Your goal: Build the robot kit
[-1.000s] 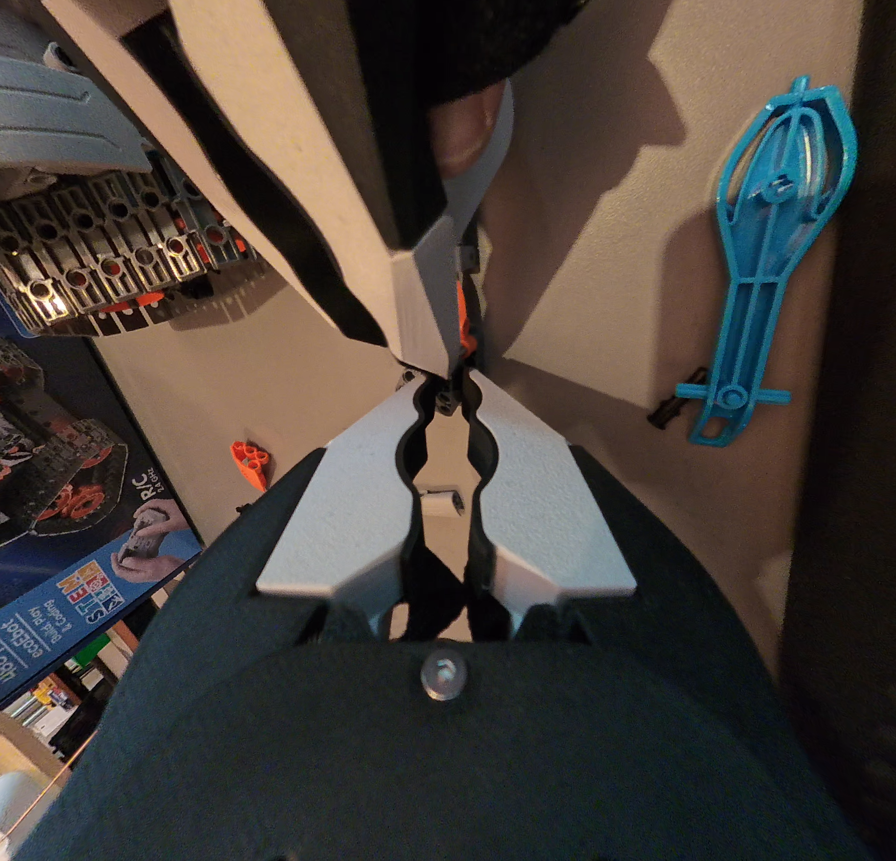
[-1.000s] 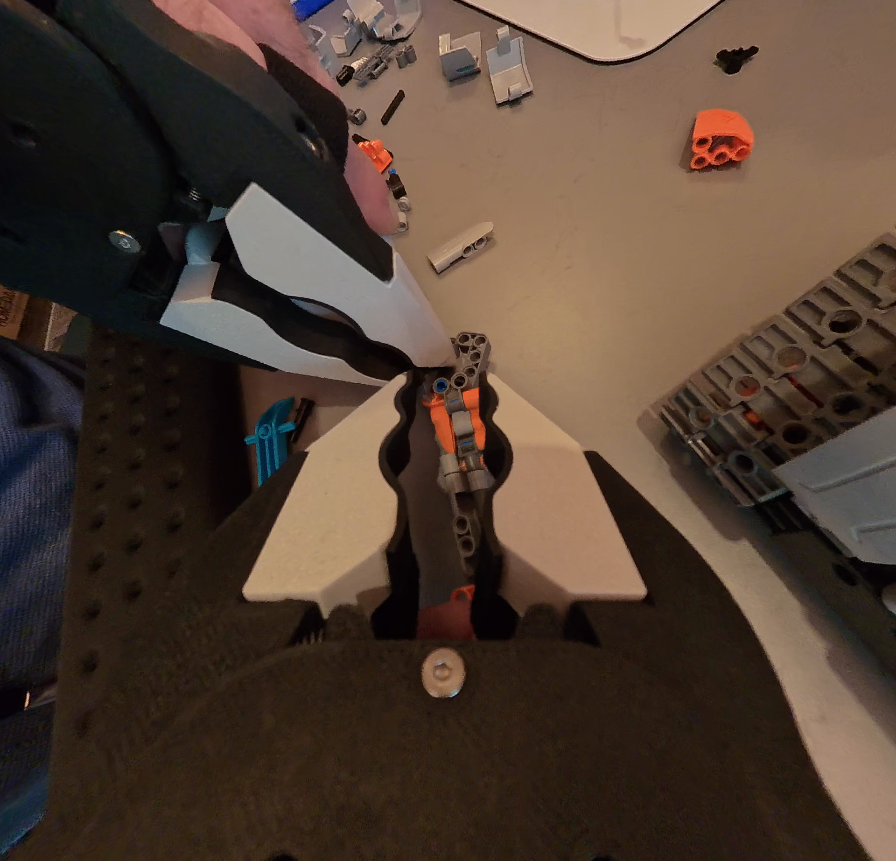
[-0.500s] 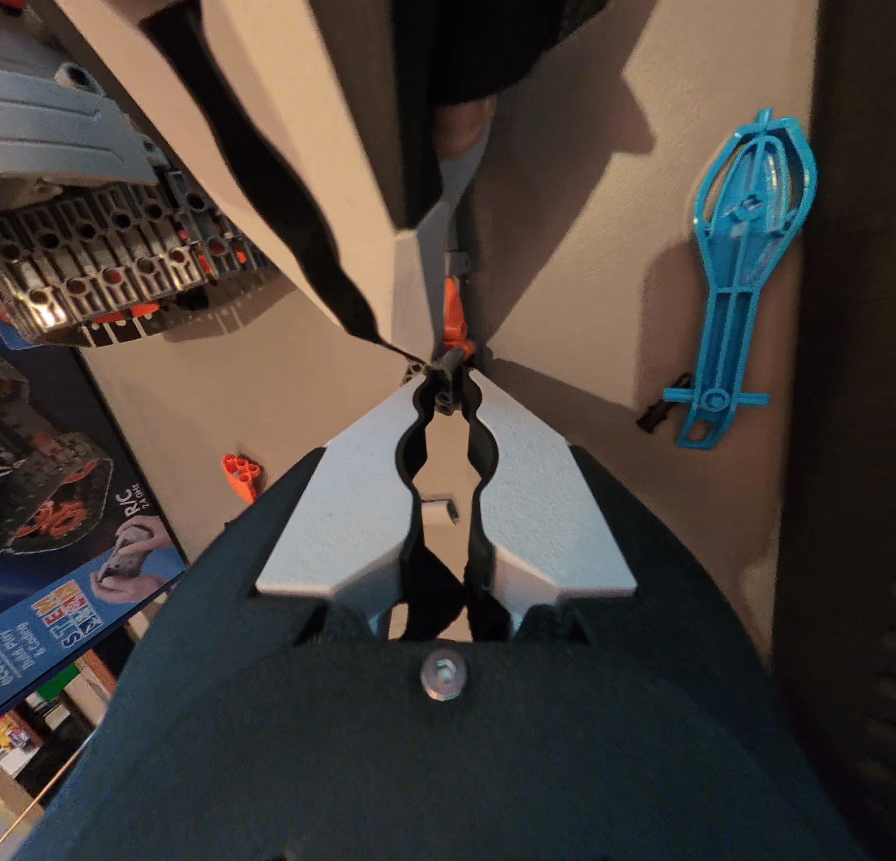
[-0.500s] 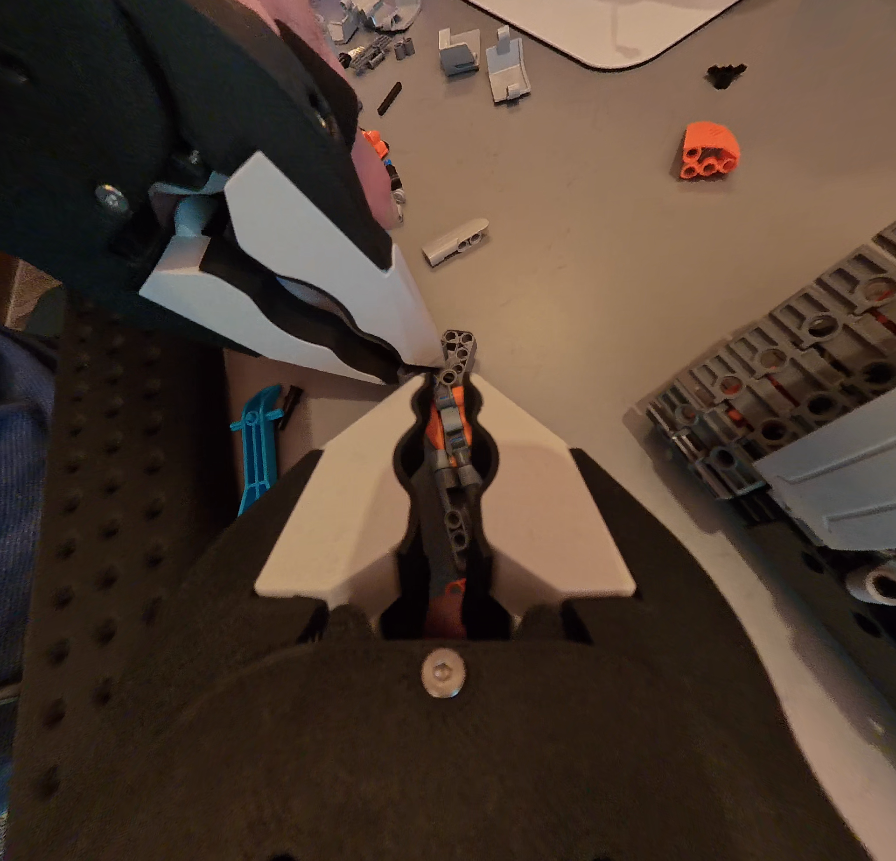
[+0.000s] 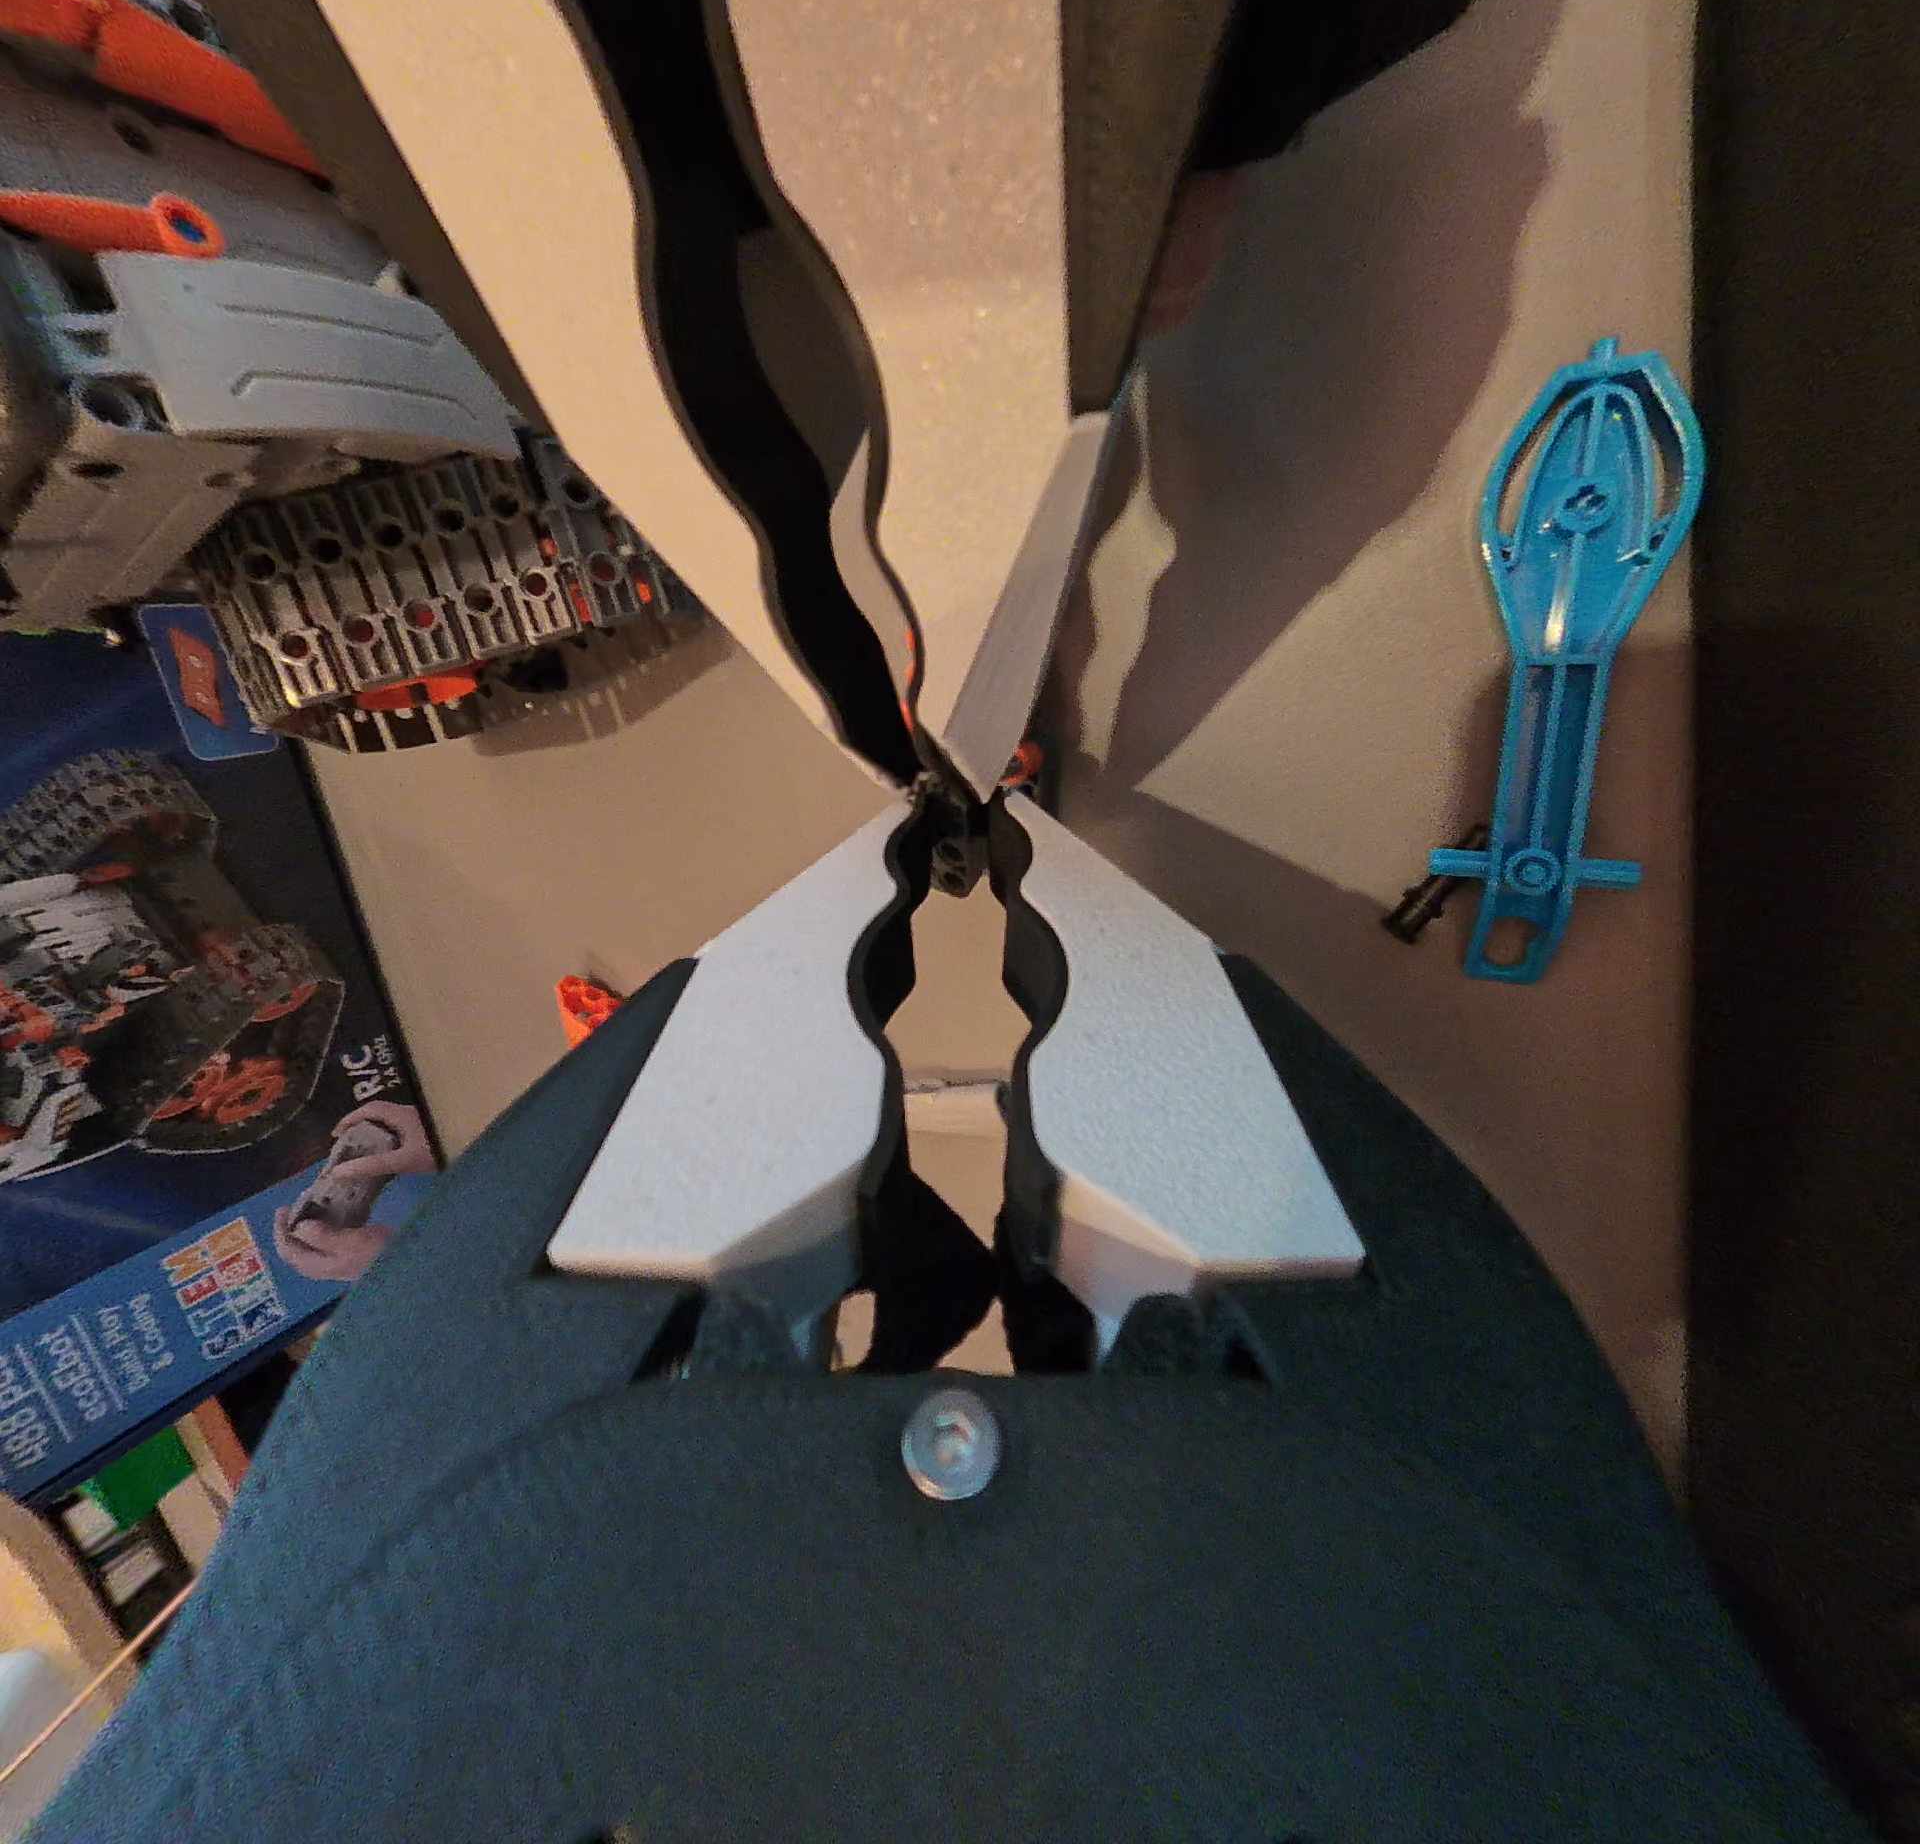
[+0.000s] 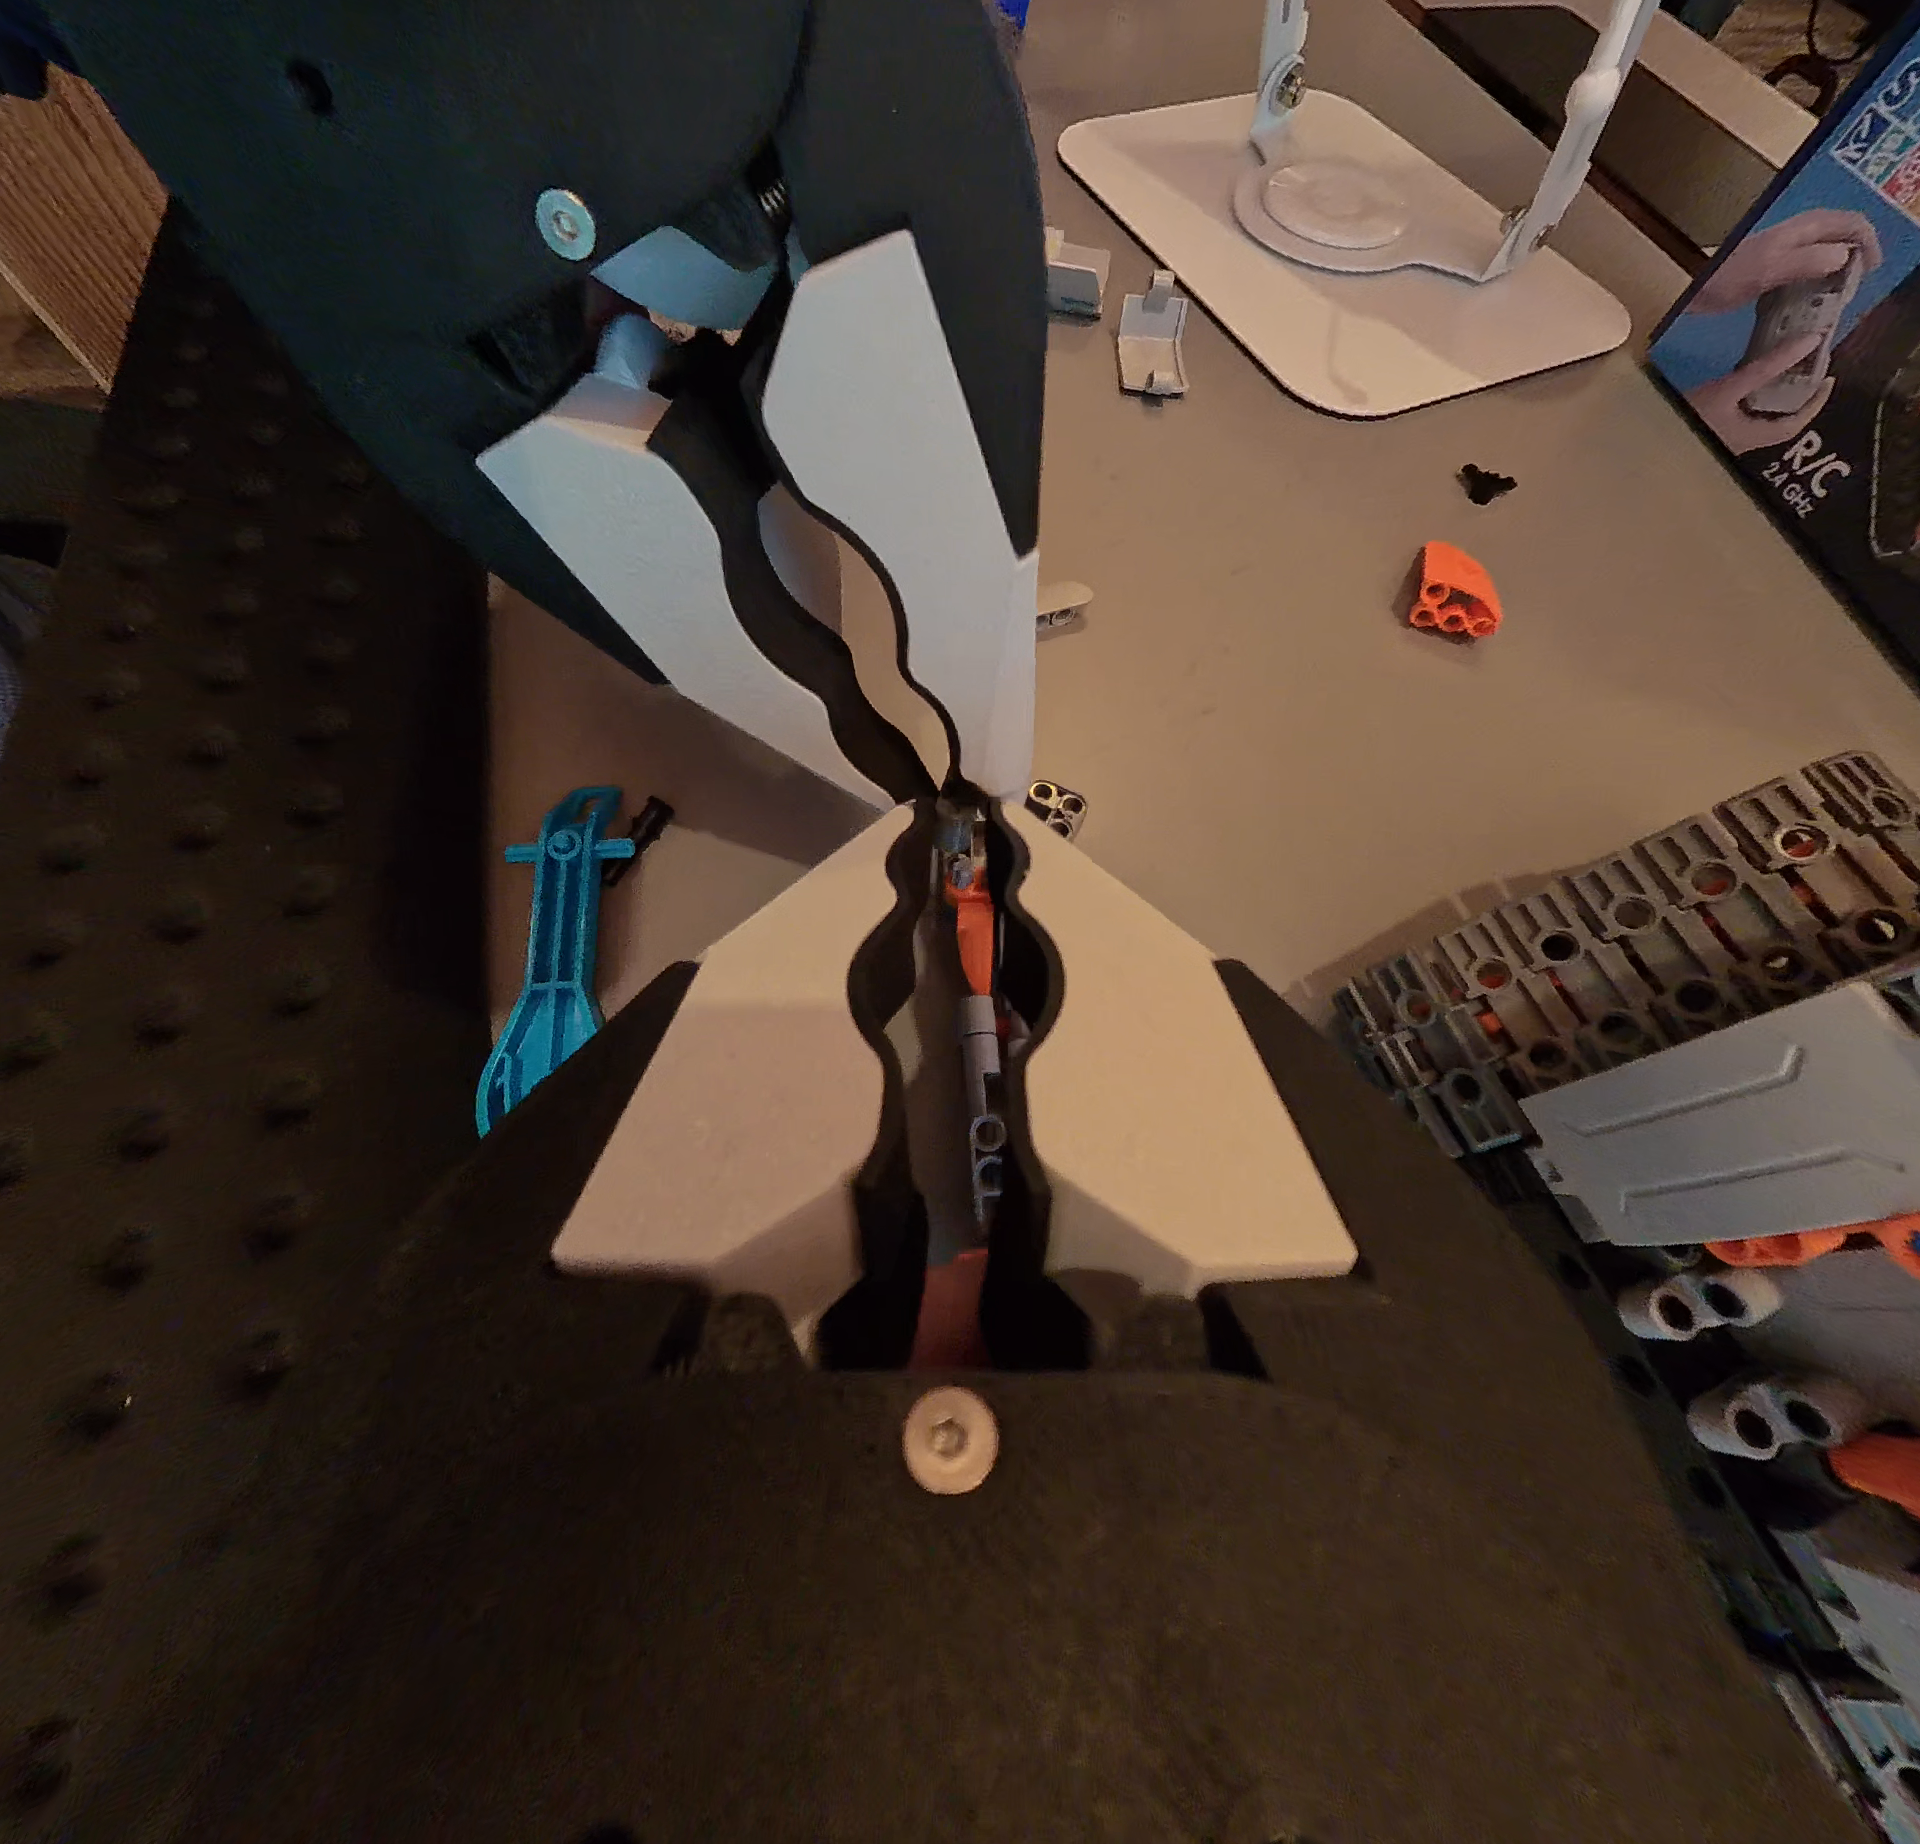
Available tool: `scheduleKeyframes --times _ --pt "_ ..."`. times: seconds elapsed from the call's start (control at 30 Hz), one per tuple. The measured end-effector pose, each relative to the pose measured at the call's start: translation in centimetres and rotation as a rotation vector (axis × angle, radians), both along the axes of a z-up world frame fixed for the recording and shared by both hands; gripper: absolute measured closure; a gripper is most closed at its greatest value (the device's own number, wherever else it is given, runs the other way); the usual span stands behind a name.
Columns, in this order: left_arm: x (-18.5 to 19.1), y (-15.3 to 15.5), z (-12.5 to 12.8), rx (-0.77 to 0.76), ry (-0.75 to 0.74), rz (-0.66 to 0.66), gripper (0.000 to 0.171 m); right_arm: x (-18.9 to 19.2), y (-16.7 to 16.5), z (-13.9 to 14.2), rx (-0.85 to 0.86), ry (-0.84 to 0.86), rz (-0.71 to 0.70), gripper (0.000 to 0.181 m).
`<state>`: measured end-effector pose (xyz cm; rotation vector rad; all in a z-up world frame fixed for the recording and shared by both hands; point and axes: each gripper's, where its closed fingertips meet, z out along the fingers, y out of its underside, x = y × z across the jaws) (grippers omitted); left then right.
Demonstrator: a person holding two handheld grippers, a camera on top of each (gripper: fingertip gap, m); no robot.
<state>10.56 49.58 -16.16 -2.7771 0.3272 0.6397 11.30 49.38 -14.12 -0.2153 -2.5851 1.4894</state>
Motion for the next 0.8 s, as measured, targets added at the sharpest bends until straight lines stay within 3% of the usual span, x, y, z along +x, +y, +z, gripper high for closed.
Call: scheduleKeyframes --times 0.2,0.57,0.8 --pt "0.4 0.6 0.9 0.027 0.049 -0.052 0.164 0.5 0.4 0.8 -0.065 -0.035 0.031 0.173" --pt "0.5 1.0 2.8 0.101 0.181 -0.088 0.164 0.9 0.7 2.4 -0.085 0.187 0.046 0.177" --pt "1.0 1.4 3.8 0.188 0.204 -0.124 0.163 1.4 1.0 3.5 -0.138 0.225 0.065 0.177"
